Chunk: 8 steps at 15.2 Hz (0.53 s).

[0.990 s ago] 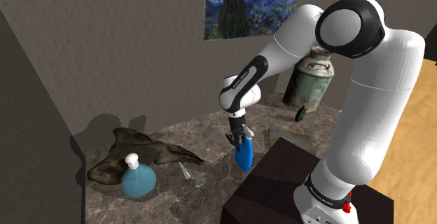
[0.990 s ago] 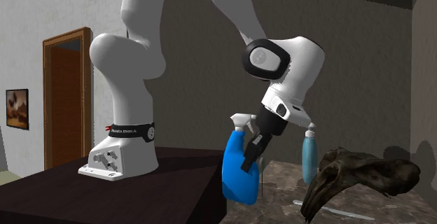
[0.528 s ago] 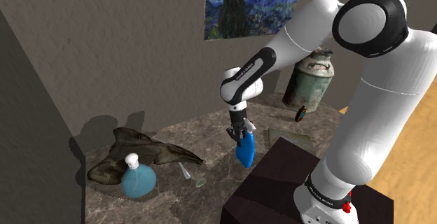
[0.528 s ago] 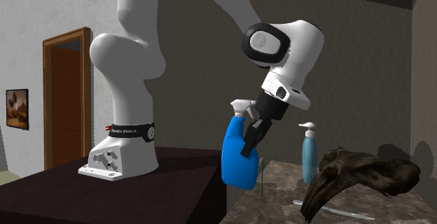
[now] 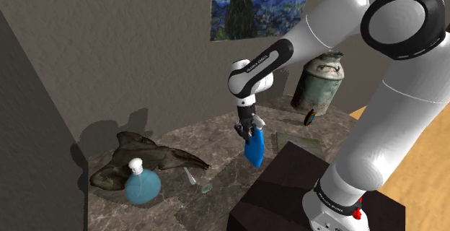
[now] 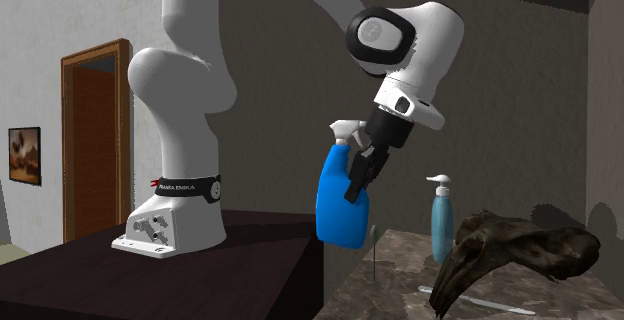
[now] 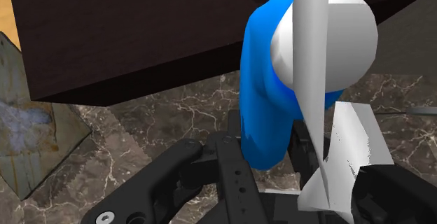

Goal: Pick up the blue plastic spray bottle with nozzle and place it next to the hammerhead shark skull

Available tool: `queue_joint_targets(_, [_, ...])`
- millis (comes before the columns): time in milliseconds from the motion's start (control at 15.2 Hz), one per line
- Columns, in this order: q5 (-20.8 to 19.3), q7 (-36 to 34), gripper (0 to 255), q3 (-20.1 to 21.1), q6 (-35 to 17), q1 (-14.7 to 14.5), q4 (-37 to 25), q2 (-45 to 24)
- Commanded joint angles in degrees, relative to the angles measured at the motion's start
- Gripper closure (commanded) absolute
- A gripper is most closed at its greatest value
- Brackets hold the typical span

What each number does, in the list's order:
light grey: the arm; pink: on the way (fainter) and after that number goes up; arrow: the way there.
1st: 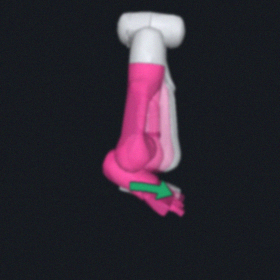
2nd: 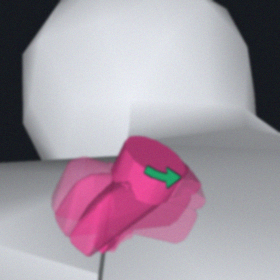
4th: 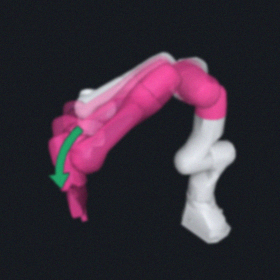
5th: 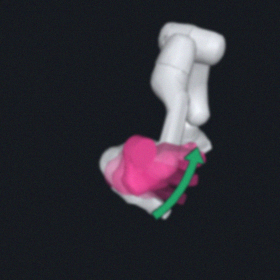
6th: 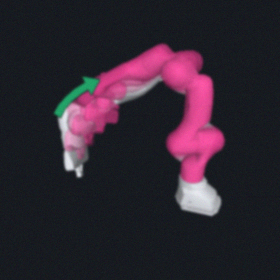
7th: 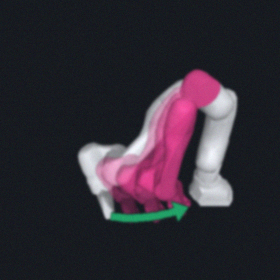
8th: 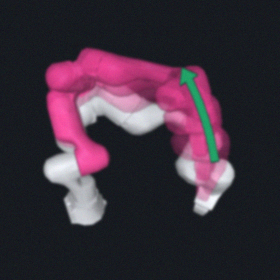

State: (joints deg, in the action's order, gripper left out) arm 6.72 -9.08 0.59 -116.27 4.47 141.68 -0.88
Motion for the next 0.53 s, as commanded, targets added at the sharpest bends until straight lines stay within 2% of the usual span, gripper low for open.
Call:
queue_joint_targets(0, [-0.1, -0.1, 255, -0.1, 1.7, 0.1, -0.2, 1.5])
queue_joint_targets(462, [-0.4, -0.7, 255, -0.1, 7.4, 0.1, -1.8, 5.6])
